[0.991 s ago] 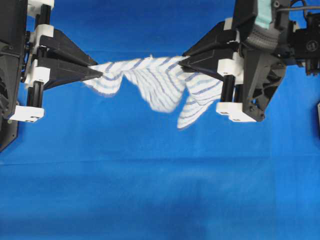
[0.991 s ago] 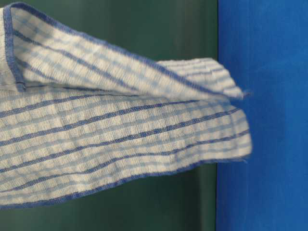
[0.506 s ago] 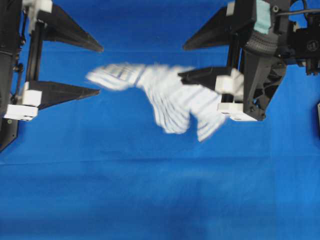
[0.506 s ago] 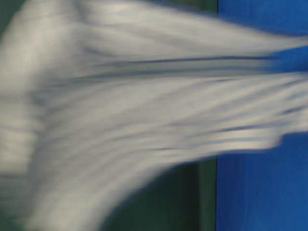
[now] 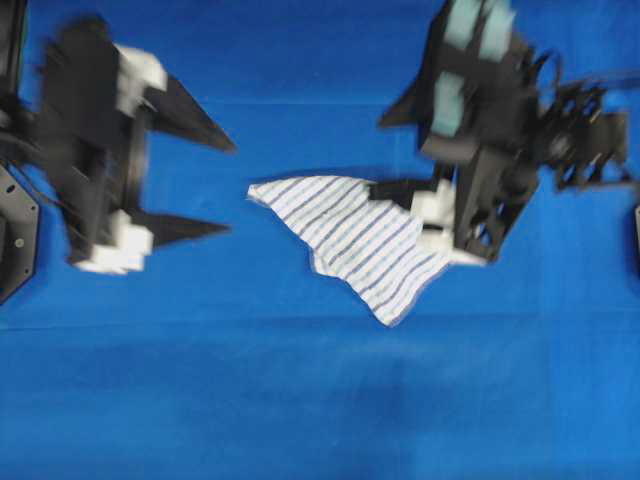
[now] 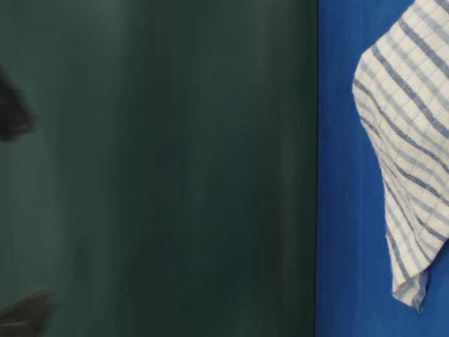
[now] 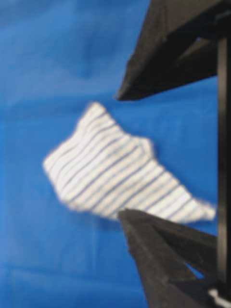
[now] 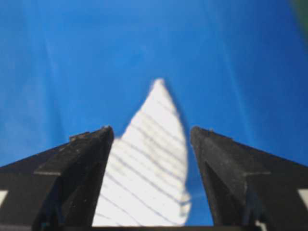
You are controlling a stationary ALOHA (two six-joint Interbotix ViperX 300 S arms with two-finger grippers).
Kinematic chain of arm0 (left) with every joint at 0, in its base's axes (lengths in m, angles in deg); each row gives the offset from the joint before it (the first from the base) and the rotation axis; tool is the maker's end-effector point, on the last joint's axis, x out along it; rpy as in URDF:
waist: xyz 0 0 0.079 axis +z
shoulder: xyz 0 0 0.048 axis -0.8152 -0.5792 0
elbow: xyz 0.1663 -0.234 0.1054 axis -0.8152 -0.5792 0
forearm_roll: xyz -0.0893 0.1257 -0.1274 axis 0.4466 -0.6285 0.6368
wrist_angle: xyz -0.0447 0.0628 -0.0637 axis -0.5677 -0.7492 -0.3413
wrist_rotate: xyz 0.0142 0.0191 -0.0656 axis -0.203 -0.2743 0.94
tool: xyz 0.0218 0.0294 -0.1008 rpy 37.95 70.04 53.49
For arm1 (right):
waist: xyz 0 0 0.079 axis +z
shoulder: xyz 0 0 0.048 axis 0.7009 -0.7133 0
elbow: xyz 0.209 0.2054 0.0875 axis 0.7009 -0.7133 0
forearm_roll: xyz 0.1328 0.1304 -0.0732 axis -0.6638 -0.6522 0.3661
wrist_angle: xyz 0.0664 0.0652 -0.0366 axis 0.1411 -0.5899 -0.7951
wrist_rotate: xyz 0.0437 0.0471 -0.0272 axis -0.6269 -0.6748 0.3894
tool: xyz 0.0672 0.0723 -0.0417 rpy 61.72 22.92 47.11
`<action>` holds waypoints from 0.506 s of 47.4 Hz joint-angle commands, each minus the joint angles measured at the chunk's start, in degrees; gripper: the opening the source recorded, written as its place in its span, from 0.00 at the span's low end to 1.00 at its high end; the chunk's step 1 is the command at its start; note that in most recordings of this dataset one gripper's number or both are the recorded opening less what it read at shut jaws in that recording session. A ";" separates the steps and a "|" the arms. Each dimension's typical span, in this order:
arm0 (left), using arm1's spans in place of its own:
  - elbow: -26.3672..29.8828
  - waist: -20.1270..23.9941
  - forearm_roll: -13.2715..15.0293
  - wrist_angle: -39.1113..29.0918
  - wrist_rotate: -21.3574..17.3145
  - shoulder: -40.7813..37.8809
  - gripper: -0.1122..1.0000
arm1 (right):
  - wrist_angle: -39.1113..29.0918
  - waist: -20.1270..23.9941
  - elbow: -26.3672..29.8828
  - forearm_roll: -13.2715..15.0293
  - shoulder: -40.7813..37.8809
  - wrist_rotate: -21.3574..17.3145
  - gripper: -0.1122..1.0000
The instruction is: Lift the towel with both arms.
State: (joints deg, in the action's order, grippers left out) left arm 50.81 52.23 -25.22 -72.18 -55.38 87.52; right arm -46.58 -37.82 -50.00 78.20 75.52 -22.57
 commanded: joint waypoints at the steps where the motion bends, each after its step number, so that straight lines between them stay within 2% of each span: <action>1: -1.67 -1.05 0.18 4.22 0.00 -2.02 0.90 | 3.52 1.41 -3.87 0.00 0.09 -2.11 0.70; 11: -5.89 -1.93 0.18 13.18 -0.09 -9.40 0.90 | 11.43 4.66 -13.71 0.00 -2.02 -8.35 0.70; 24: -6.50 -1.93 0.18 21.80 -0.35 -20.92 0.90 | 18.63 6.15 -22.32 0.00 -7.12 -12.39 0.70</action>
State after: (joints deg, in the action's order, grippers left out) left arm 43.60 50.47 -25.22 -52.67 -55.55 68.89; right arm -29.71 -31.67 -71.18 78.12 68.92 -34.44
